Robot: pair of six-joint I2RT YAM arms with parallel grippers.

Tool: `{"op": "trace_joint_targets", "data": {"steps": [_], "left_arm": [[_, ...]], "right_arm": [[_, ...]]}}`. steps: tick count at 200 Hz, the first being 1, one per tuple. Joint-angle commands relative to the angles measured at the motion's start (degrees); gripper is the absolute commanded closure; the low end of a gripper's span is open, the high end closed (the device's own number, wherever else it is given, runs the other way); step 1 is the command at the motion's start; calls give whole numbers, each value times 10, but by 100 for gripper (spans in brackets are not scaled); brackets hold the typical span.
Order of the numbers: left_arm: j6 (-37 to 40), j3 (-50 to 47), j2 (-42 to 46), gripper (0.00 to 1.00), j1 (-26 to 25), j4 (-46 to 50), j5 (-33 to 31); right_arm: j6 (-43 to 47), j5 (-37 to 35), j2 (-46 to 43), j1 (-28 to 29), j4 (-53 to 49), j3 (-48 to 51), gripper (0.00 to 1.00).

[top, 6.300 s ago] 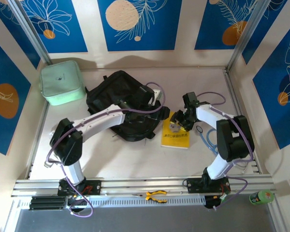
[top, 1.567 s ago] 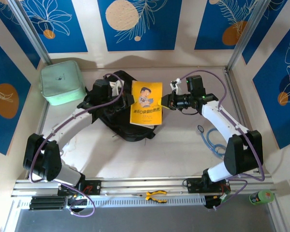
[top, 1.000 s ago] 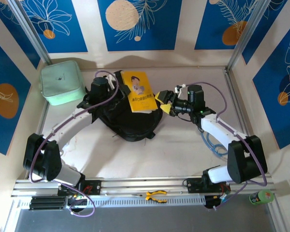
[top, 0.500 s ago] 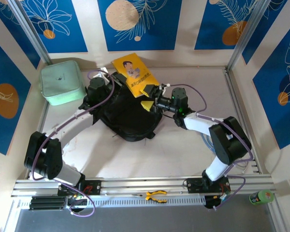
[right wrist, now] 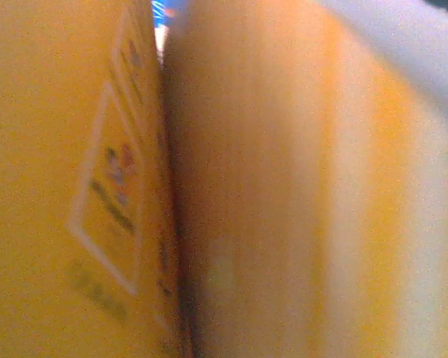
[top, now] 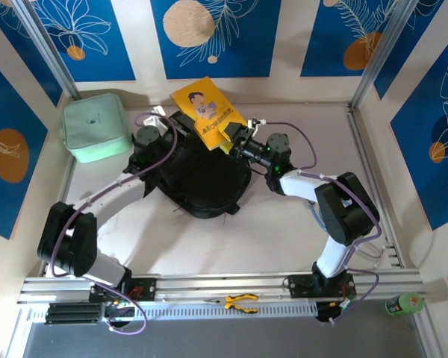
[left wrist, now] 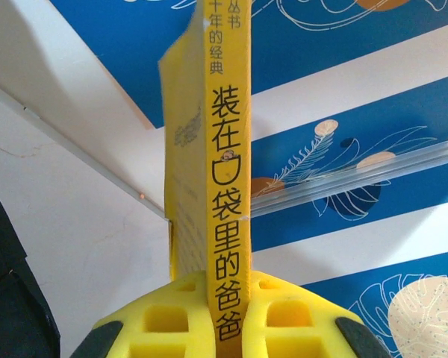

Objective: Pack the student bag
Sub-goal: Pass the book.

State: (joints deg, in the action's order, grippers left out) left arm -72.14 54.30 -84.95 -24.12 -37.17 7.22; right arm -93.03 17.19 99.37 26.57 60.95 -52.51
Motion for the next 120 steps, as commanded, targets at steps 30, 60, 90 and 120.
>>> {"op": "trace_joint_targets", "data": {"steps": [30, 60, 90, 120], "left_arm": [[10, -22, 7, 100, 7, -97, 31], [10, -40, 5, 100, 11, -85, 45], [28, -62, 8, 100, 18, -49, 60], [77, -90, 38, 68, 27, 35, 54]], "right_arm": [[66, 1, -12, -11, 78, -5, 53], [101, 17, -15, -16, 67, -3, 71], [152, 38, -20, -26, 48, 4, 91], [217, 50, -49, -45, 33, 41, 97]]}}
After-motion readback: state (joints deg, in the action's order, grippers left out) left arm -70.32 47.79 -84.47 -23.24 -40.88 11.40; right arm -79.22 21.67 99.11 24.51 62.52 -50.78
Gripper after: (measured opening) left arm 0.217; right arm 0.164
